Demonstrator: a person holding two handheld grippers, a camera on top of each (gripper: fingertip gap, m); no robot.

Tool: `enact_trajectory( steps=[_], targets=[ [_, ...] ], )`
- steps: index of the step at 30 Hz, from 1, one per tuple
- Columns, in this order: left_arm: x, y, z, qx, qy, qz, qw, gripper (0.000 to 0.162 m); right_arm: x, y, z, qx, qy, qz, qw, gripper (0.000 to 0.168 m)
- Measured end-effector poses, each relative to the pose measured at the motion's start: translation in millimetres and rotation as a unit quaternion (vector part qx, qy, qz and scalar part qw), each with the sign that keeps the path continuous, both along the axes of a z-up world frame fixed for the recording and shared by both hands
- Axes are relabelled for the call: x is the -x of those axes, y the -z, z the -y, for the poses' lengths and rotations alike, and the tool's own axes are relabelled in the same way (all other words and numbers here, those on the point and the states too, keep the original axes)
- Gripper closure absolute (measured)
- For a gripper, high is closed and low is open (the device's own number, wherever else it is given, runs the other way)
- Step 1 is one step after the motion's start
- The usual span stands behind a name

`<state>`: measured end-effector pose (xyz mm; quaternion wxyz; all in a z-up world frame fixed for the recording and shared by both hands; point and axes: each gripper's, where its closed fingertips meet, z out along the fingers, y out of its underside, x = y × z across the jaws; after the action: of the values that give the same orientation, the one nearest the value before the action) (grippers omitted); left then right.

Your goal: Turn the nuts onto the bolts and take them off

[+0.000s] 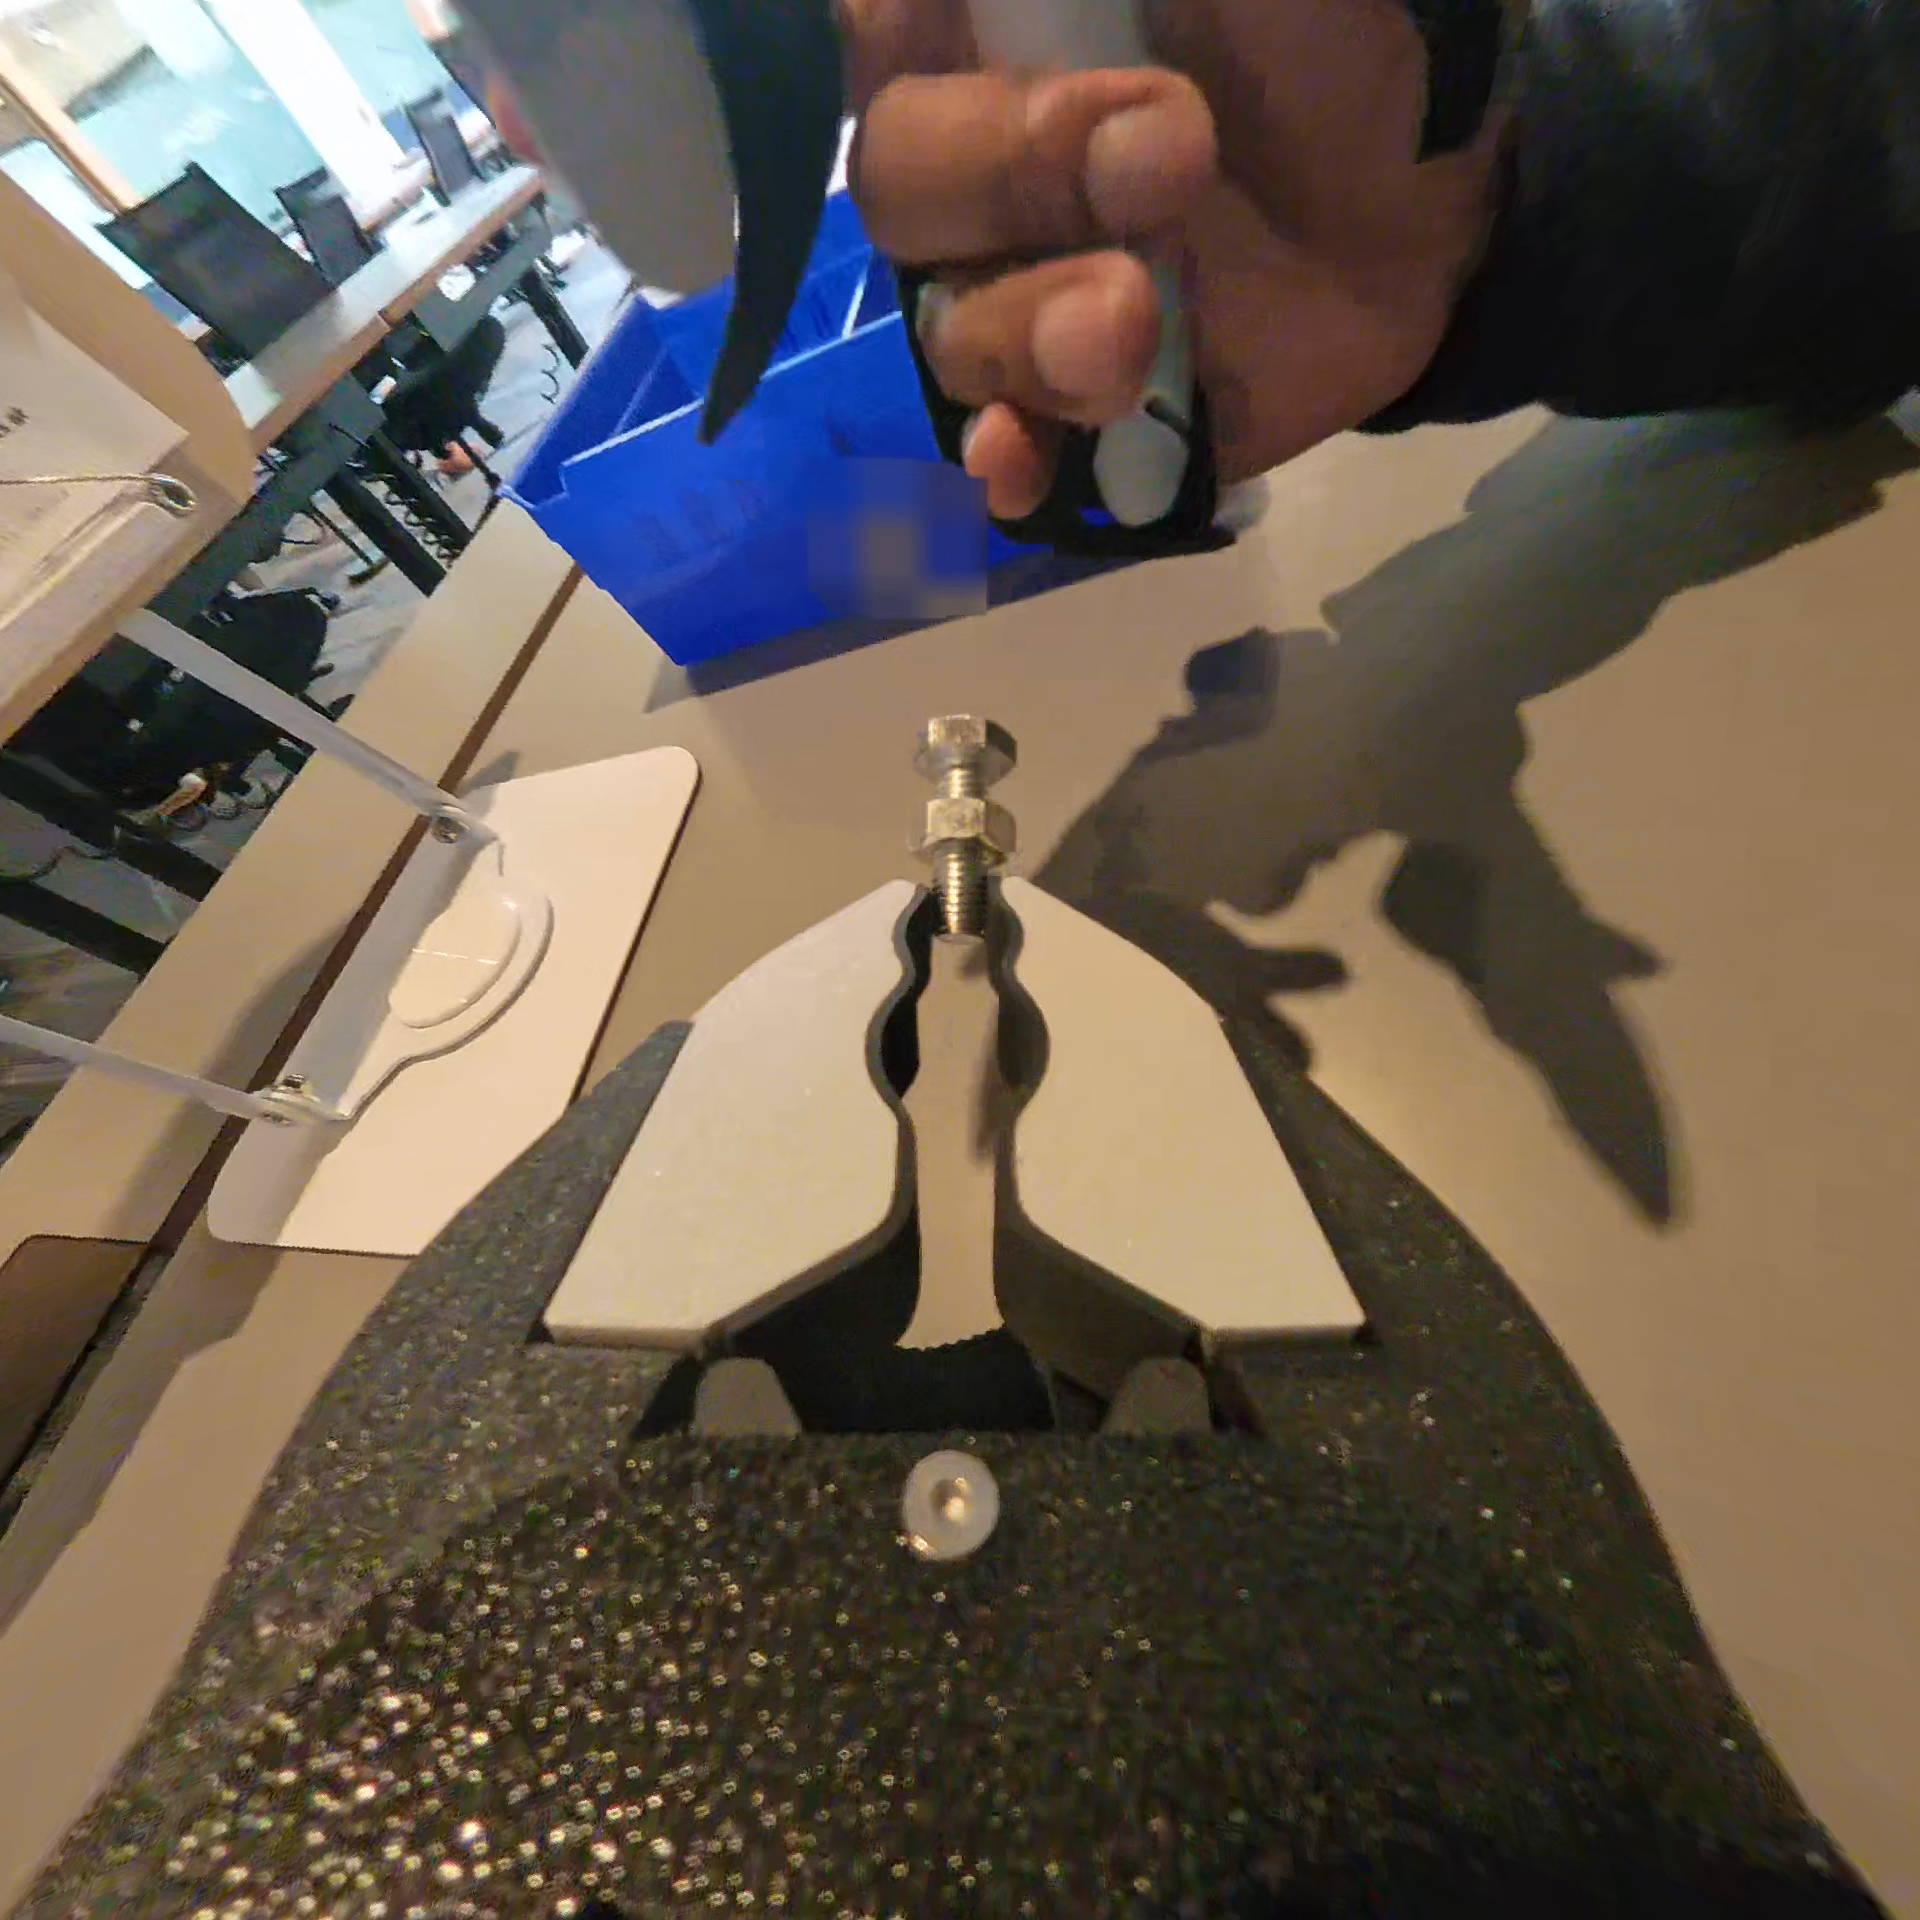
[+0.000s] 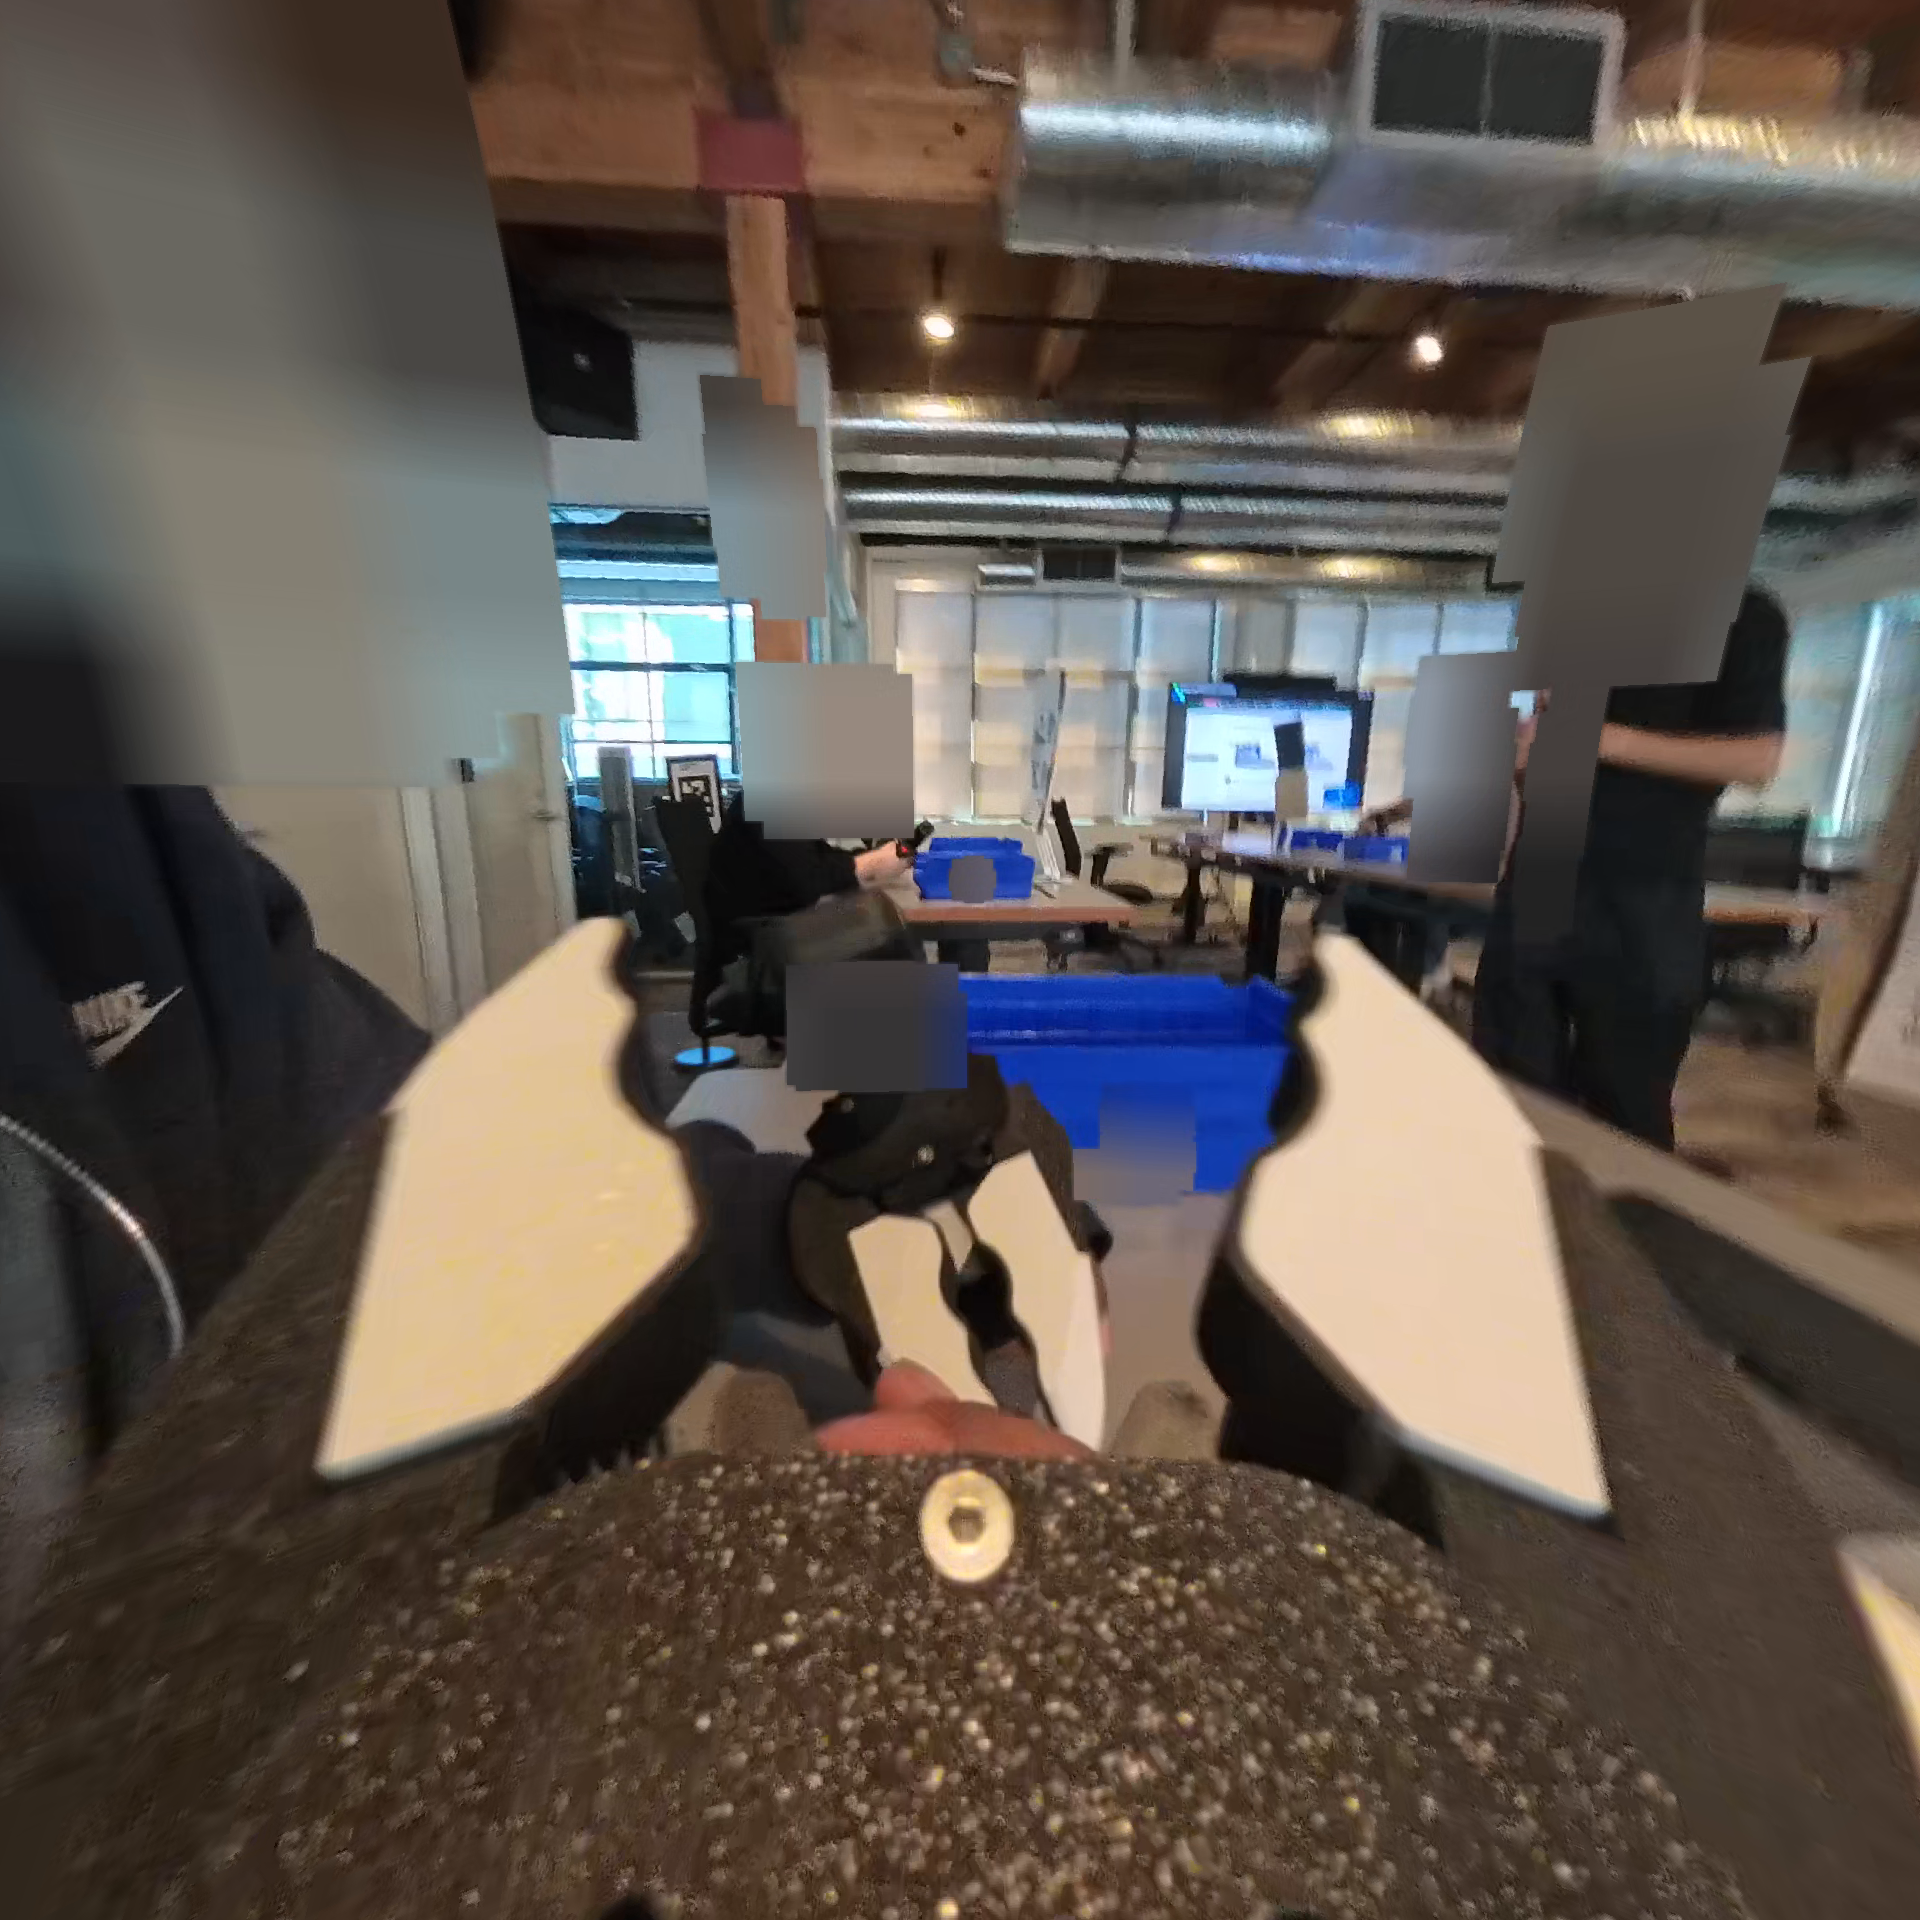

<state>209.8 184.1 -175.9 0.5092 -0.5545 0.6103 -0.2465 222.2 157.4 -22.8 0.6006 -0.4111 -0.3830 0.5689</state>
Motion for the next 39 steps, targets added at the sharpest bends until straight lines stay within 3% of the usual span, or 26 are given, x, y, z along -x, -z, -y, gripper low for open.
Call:
enact_trajectory(
  steps=[1,6,9,10,12,15,16,17,19,22,26,29,35,39],
  targets=[
    [-1,-1,-1,-0.002,-0.006,0.008,1.0,0.153,-1,-6,3,-0.026,0.0,-0.008,1.0,0.071],
    [-3,-24,5,-0.002,0.005,0.084,0.996,0.153,3,-18,-5,-0.057,0.046,-0.005,0.997,0.076],
    [-3,-41,12,-0.013,0.023,0.126,0.992,0.153,3,-17,-16,-0.041,0.059,0.002,0.997,0.093],
    [-3,-45,13,-0.018,0.023,0.132,0.991,0.153,3,-15,-18,-0.04,0.058,0.006,0.998,0.09],
    [-3,-53,11,-0.027,0.013,0.146,0.989,0.153,7,-12,-20,-0.044,0.047,0.017,0.998,0.062],
    [-5,-60,7,-0.028,0.006,0.163,0.986,0.153,9,-18,-25,-0.035,0.041,0.003,0.999,0.034],
    [-6,-61,6,-0.028,0.003,0.164,0.986,0.153,10,-17,-33,-0.026,0.058,0.012,0.998,0.034],
    [-7,-61,4,-0.029,0.001,0.164,0.986,0.153,10,-16,-39,-0.024,0.076,0.02,0.997,0.044],
    [-10,-61,1,-0.026,-0.001,0.164,0.986,0.153,4,-21,-38,-0.044,0.079,-0.003,0.996,0.08],
    [-12,-61,-5,-0.028,-0.012,0.165,0.986,0.153,-4,-27,-37,-0.048,0.059,-0.039,0.996,0.091],
    [-13,-59,-14,-0.031,-0.016,0.163,0.986,0.153,-1,0,-46,-0.014,0.033,0.023,0.999,0.074],
    [-10,-49,-19,-0.044,-0.028,0.136,0.989,0.153,4,40,-41,0.007,0.004,0.104,0.995,0.061],
    [1,-30,-23,-0.022,-0.028,0.114,0.993,0.153,5,89,-39,0.058,-0.015,0.146,0.988,0.099],
    [7,-42,-19,0.003,-0.009,0.168,0.986,0.153,14,111,-36,0.111,-0.04,0.165,0.979,0.102]
  ],
)
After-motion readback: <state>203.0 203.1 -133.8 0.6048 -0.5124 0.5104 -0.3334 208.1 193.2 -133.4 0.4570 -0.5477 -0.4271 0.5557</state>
